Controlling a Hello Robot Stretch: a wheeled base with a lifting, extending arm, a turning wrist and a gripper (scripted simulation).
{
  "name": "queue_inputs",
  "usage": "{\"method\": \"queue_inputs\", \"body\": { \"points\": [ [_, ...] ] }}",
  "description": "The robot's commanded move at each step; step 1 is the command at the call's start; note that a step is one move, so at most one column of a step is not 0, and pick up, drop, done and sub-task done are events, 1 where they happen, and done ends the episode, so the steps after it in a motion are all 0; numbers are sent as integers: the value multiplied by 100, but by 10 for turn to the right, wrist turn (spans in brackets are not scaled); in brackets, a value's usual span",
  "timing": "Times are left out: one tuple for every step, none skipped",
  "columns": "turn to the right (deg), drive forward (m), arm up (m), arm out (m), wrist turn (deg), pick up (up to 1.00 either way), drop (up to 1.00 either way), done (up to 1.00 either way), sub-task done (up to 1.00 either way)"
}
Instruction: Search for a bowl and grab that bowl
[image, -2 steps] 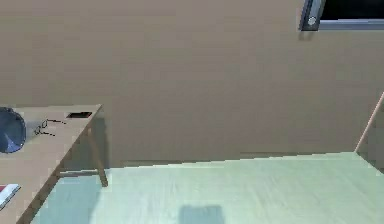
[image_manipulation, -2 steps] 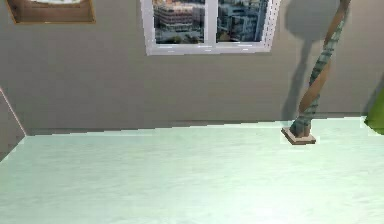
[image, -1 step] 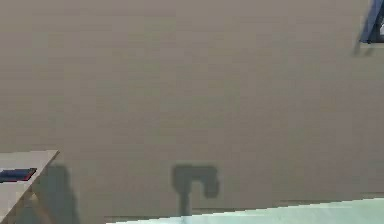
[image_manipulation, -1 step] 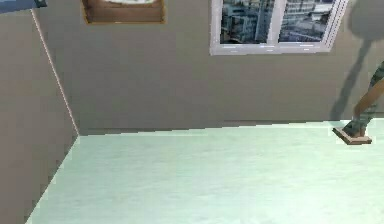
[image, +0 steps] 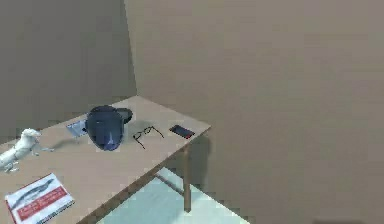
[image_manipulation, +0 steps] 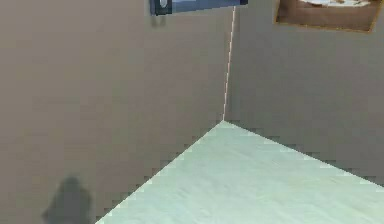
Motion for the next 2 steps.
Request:
{"method": "queue_inputs", "body": {
  "points": [
    [-450,0,0,0,0,0,0,0,0],
    [-450,0,0,0,0,0,0,0,0]
  ]
}}
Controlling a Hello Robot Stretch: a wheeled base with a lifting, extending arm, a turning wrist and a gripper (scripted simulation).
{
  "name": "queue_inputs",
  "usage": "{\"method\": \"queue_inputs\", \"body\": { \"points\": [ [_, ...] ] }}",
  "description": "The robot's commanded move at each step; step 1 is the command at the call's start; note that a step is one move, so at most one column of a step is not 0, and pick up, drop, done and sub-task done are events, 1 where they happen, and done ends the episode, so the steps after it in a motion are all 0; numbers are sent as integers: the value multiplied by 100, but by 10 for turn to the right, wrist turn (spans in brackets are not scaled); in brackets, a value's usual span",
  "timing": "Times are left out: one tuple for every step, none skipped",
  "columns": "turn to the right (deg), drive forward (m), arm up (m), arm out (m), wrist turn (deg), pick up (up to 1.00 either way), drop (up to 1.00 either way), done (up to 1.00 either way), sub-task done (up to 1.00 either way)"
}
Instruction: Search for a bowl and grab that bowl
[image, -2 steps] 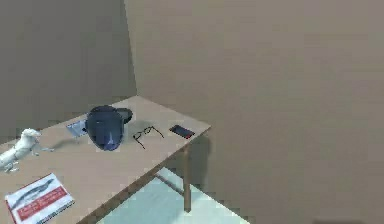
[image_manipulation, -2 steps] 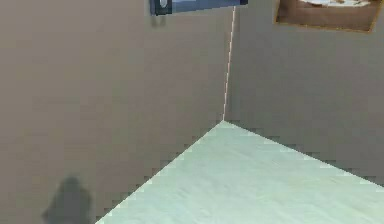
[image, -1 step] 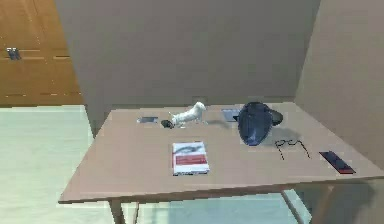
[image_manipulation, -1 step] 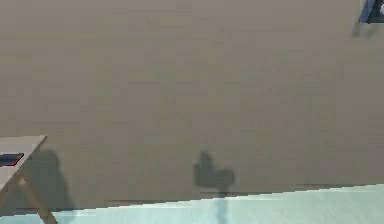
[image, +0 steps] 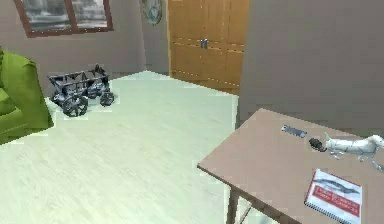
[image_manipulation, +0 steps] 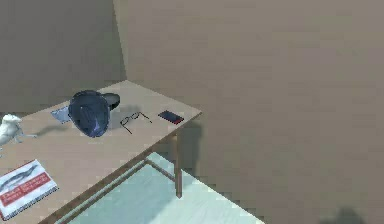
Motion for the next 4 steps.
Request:
{"method": "queue_inputs", "body": {
  "points": [
    [-210,0,0,0,0,0,0,0,0],
    [450,0,0,0,0,0,0,0,0],
    [450,0,0,0,0,0,0,0,0],
    [180,0,0,0,0,0,0,0,0]
  ]
}}
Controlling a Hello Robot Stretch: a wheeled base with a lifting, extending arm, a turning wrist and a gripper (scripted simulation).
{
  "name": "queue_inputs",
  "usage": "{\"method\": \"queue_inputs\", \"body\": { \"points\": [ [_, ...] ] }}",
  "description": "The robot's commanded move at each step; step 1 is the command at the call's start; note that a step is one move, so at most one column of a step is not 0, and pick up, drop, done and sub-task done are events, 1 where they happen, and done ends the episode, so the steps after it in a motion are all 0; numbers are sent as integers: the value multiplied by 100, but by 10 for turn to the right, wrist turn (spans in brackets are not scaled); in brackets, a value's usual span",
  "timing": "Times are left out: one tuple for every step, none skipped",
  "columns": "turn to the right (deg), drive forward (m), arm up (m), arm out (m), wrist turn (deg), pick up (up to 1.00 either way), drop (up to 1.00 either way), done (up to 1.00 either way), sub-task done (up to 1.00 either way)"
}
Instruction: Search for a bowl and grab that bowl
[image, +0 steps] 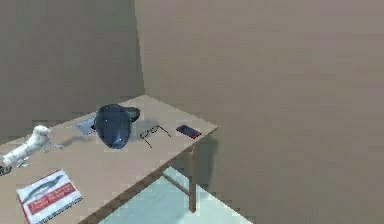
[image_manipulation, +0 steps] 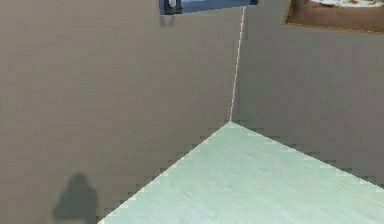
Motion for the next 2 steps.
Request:
{"method": "queue_inputs", "body": {
  "points": [
    [0,65,0,0,0,0,0,0,0],
    [-450,0,0,0,0,0,0,0,0]
  ]
}}
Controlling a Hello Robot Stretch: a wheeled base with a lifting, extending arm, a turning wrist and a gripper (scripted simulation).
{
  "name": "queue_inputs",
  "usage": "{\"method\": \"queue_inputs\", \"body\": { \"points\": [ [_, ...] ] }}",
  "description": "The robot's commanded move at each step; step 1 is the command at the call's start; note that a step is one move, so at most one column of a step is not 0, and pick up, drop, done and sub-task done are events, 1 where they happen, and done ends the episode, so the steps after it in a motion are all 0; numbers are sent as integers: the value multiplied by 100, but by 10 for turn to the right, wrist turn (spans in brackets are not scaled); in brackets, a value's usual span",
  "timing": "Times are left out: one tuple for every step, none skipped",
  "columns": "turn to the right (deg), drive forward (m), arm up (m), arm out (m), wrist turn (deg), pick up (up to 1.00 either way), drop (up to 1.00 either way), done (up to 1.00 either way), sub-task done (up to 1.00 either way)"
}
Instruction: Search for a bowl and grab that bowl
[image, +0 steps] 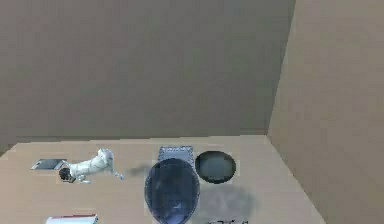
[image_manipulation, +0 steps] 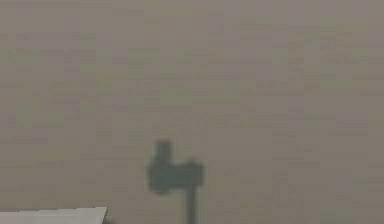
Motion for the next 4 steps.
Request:
{"method": "queue_inputs", "body": {
  "points": [
    [-450,0,0,0,0,0,0,0,0],
    [-330,0,0,0,0,0,0,0,0],
    [0,0,50,0,0,0,0,0,0],
    [0,0,38,0,0,0,0,0,0]
  ]
}}
